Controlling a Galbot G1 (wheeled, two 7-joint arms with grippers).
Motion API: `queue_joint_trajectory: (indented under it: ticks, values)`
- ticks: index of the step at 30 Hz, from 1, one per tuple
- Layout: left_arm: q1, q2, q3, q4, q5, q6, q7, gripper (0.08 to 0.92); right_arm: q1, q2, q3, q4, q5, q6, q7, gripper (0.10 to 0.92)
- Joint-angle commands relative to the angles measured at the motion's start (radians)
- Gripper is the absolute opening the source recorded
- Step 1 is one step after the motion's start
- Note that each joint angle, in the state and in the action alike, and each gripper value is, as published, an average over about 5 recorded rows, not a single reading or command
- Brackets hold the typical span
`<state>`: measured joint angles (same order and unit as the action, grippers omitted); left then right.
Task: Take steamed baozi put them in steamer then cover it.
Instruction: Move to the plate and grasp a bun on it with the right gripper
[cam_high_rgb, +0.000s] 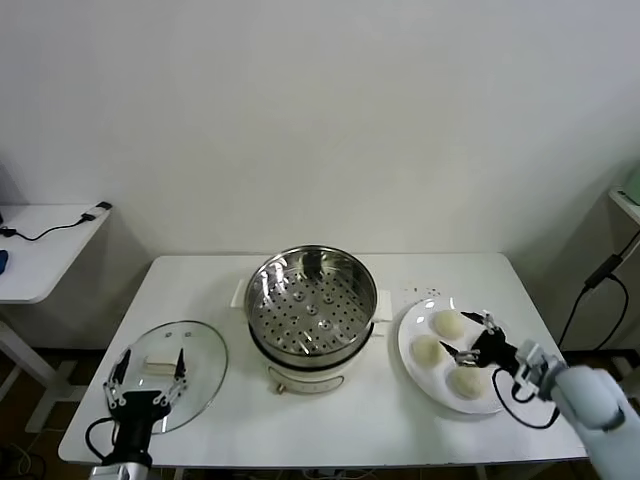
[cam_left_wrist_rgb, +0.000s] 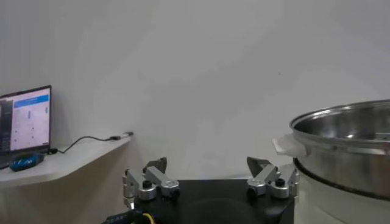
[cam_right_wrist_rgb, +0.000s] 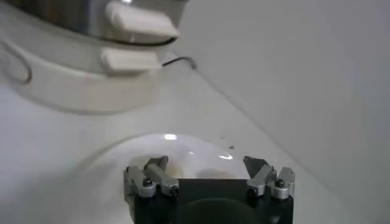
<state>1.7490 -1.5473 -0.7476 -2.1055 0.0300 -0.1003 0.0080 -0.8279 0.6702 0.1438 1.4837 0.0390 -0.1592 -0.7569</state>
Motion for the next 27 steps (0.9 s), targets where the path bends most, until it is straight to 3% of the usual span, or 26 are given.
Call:
queue_joint_trajectory:
  ticks: [1, 8, 27]
  values:
    - [0.002, 0.001, -0.004, 0.001, 0.0, 0.0, -0.003, 0.823, 0.754, -0.192, -0.759, -0.27, -0.055, -0.025, -0.27, 0.823]
    - [0.006, 0.001, -0.013, 0.01, -0.005, -0.003, -0.005, 0.823, 0.905, -0.11, -0.978, -0.364, -0.052, -0.018, -0.316, 0.823]
    - [-0.011, 0.005, -0.02, 0.024, 0.0, 0.015, -0.006, 0.823, 0.888, 0.195, -1.035, -0.589, -0.068, -0.007, -0.294, 0.823]
